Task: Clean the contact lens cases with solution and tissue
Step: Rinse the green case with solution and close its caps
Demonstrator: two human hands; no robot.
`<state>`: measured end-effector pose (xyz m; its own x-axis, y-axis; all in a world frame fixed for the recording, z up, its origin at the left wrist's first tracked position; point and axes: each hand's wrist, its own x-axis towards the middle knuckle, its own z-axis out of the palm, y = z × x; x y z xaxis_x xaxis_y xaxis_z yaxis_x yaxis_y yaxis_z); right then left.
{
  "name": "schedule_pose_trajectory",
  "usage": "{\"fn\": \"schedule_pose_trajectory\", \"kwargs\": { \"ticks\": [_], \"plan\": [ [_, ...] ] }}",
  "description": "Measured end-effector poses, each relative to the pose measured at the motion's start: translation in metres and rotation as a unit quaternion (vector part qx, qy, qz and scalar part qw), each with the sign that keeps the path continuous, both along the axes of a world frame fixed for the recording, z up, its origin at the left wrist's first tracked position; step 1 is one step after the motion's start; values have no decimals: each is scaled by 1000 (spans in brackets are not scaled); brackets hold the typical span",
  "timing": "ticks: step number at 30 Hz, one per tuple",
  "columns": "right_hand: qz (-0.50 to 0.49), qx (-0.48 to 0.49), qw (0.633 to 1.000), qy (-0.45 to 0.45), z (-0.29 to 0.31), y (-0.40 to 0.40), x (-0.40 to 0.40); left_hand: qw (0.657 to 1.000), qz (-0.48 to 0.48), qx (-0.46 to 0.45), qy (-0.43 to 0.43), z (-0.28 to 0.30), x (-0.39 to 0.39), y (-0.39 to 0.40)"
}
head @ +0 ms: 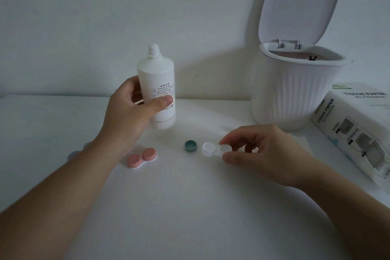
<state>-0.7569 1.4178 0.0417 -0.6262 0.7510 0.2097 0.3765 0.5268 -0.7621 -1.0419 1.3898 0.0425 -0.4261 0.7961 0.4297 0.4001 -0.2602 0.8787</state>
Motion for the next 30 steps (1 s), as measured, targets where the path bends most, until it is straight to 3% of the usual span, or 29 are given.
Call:
{"fn": "schedule_pose_trajectory", "kwargs": {
  "ticks": [18,27,30],
  "plan": [
    [31,10,998,-54,-14,6,-2,998,22,-48,-28,-6,-3,6],
    [27,21,996,-77,-15,5,-3,996,46,-71,2,-3,-1,1],
    [26,28,996,-79,-15,4,-4,991,116,-2,69,1,4,-4]
  ]
}}
